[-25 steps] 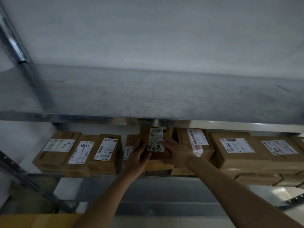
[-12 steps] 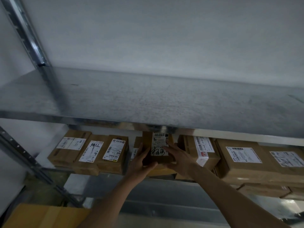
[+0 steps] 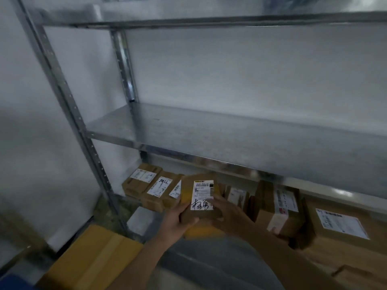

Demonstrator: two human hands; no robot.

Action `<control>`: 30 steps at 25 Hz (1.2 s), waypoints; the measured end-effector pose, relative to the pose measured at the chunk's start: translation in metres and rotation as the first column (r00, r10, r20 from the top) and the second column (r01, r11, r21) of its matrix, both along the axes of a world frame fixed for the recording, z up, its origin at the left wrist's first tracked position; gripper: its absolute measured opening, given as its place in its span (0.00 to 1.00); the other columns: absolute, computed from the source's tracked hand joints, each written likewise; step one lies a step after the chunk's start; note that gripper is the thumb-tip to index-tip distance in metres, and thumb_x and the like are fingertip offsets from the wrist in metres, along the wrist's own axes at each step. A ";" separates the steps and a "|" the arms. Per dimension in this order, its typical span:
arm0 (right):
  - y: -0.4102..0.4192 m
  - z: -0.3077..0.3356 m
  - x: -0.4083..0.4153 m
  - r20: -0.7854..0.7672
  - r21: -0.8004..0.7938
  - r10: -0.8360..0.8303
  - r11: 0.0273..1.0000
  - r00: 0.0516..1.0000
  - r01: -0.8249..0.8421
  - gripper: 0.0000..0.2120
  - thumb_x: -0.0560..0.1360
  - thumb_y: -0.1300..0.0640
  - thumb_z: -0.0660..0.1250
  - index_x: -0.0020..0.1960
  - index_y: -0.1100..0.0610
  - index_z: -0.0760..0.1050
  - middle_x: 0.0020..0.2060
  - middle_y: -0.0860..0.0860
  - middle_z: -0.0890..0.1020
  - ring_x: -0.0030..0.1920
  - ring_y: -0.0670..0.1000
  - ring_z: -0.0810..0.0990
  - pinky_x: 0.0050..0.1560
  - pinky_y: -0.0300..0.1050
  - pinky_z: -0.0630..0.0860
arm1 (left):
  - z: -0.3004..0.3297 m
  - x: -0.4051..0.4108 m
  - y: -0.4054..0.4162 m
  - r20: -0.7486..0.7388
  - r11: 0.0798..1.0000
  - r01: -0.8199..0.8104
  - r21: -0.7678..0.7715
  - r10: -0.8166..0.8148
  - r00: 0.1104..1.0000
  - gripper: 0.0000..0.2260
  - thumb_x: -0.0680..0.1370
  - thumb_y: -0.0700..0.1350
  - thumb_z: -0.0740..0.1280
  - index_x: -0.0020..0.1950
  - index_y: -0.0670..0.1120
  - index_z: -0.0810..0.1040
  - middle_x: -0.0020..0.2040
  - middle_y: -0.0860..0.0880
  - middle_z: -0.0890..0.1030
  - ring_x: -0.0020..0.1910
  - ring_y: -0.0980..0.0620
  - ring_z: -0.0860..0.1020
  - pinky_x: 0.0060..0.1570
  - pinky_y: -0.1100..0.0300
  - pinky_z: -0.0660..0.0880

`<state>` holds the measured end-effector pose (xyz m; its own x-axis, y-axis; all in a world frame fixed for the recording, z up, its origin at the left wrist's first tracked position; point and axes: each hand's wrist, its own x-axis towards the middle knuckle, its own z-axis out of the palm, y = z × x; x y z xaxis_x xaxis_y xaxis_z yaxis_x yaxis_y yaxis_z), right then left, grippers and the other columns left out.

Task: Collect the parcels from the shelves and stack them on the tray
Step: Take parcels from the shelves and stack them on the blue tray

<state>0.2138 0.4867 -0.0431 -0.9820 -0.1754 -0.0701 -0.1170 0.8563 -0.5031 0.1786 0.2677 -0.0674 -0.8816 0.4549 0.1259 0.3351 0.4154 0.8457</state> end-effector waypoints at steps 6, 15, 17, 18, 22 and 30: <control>-0.062 0.033 0.043 -0.067 -0.079 0.212 0.973 0.975 -0.217 0.38 0.73 0.36 0.69 0.78 0.45 0.62 0.79 0.36 0.54 0.77 0.41 0.58 0.76 0.51 0.63 | 0.027 0.091 -0.071 -0.078 0.963 -0.265 -0.043 0.261 0.962 0.26 0.76 0.57 0.70 0.72 0.60 0.67 0.71 0.68 0.53 0.72 0.62 0.58 0.66 0.74 0.61; -0.260 0.114 0.096 -0.137 -0.014 0.543 0.835 0.829 -0.550 0.36 0.75 0.42 0.71 0.78 0.40 0.59 0.79 0.36 0.53 0.78 0.47 0.57 0.77 0.56 0.59 | 0.112 0.230 -0.248 -0.104 0.796 -0.605 -0.032 0.600 0.794 0.29 0.73 0.63 0.71 0.71 0.65 0.67 0.78 0.61 0.54 0.74 0.56 0.62 0.70 0.50 0.69; -0.312 0.126 0.111 -0.152 -0.007 0.620 0.778 0.770 -0.628 0.36 0.75 0.42 0.71 0.78 0.40 0.59 0.78 0.35 0.53 0.78 0.47 0.58 0.77 0.56 0.60 | 0.120 0.260 -0.293 -0.118 0.737 -0.675 -0.014 0.669 0.733 0.28 0.72 0.64 0.71 0.70 0.67 0.67 0.77 0.64 0.55 0.73 0.56 0.63 0.69 0.50 0.70; -0.338 0.130 0.118 -0.149 -0.006 0.657 0.747 0.739 -0.665 0.37 0.75 0.42 0.71 0.79 0.41 0.59 0.79 0.35 0.52 0.78 0.46 0.58 0.77 0.56 0.60 | 0.121 0.275 -0.313 -0.132 0.707 -0.707 -0.010 0.700 0.702 0.29 0.72 0.65 0.71 0.71 0.66 0.66 0.77 0.64 0.55 0.73 0.57 0.63 0.69 0.50 0.70; -0.428 0.126 0.144 -0.119 0.013 0.749 0.658 0.652 -0.753 0.37 0.75 0.42 0.71 0.79 0.43 0.58 0.79 0.37 0.52 0.78 0.47 0.57 0.77 0.54 0.58 | 0.115 0.327 -0.382 -0.139 0.598 -0.799 -0.055 0.788 0.600 0.29 0.74 0.63 0.70 0.72 0.63 0.65 0.77 0.62 0.56 0.71 0.58 0.65 0.67 0.56 0.70; -0.534 0.101 0.202 -0.072 0.064 0.831 0.556 0.552 -0.828 0.37 0.76 0.42 0.71 0.79 0.44 0.58 0.79 0.39 0.54 0.78 0.48 0.58 0.78 0.52 0.58 | 0.085 0.406 -0.469 -0.064 0.481 -0.875 -0.047 0.873 0.483 0.31 0.74 0.60 0.71 0.75 0.54 0.68 0.75 0.61 0.57 0.71 0.57 0.65 0.69 0.54 0.70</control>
